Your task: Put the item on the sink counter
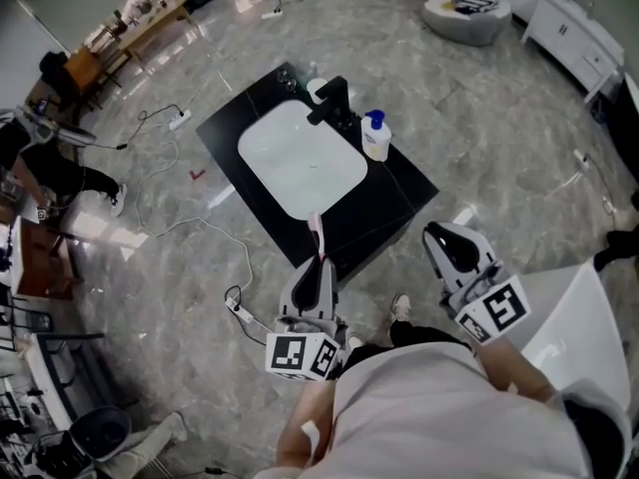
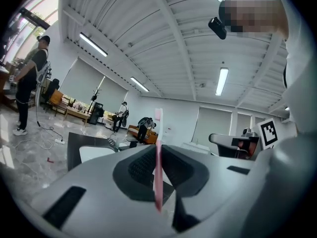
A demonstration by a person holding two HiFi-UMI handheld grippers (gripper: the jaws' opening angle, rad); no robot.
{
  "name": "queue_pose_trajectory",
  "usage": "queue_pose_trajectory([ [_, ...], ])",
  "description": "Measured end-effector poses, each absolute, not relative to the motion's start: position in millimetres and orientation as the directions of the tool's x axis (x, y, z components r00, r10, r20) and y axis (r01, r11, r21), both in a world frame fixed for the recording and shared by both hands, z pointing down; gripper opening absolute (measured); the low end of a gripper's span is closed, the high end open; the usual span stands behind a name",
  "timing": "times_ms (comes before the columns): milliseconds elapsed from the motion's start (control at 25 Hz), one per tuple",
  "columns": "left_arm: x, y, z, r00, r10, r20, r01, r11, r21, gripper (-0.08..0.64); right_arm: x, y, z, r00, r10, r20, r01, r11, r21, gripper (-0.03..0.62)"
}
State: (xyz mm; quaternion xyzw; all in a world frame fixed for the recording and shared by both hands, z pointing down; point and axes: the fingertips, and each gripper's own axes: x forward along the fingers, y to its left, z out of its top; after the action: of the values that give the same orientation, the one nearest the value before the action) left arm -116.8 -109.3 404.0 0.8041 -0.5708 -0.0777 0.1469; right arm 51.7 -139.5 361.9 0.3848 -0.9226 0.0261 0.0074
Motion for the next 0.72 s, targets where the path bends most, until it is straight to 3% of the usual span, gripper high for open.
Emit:
queue_pose_trajectory([
  [720, -99.9, -145.4, 444.1, 0.376, -0.921, 0.103, -0.889, -0.327, 0.320, 0.035, 79.2, -137.7, 369.0, -0.658, -0.751, 0.055, -0.753, 0.656, -0.050, 0.052],
])
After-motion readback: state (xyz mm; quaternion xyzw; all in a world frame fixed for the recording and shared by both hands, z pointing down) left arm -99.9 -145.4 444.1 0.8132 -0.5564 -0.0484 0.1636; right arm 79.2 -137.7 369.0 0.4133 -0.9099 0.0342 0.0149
